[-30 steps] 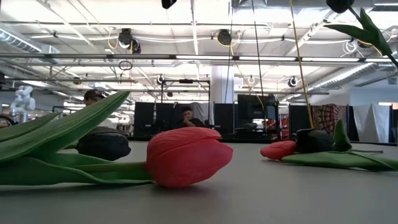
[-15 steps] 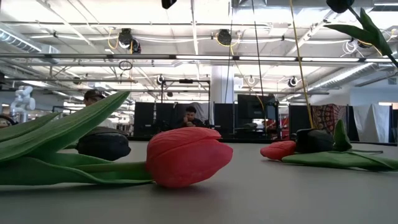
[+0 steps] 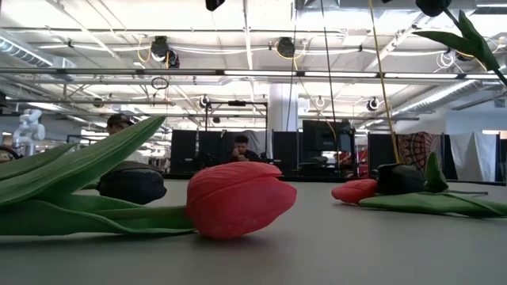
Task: Sort flowers into vase by color
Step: Put the top black tulip into the right transparent vase
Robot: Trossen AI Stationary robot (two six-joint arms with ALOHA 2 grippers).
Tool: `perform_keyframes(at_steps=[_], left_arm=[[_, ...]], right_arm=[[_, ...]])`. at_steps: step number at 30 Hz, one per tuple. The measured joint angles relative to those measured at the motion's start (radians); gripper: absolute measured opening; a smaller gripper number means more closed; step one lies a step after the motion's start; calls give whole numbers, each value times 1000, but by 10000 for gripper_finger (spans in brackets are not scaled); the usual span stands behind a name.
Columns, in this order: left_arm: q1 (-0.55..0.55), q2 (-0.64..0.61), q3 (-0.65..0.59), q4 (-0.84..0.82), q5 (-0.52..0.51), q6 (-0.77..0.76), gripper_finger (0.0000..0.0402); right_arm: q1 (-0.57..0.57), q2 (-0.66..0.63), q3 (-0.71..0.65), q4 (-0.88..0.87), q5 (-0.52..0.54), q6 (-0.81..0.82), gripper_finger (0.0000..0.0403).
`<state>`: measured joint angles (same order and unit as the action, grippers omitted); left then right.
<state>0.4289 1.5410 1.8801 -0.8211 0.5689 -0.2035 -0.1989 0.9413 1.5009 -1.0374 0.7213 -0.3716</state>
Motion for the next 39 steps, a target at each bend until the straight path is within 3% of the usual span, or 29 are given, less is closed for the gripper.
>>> perform_keyframes(at_steps=[13,18,25,39], left_arm=[[0,0,0,0,-10,0,208],[0,0,0,0,-11,0,208],[0,0,0,0,-11,1,208],[0,0,0,0,-11,10,208]], right_arm=[[-336,146,0,24,-479,-195,169],[-443,212,0,32,-608,-285,165],[-521,322,0,30,-649,-386,164],[-488,494,0,-98,-650,-505,164]])
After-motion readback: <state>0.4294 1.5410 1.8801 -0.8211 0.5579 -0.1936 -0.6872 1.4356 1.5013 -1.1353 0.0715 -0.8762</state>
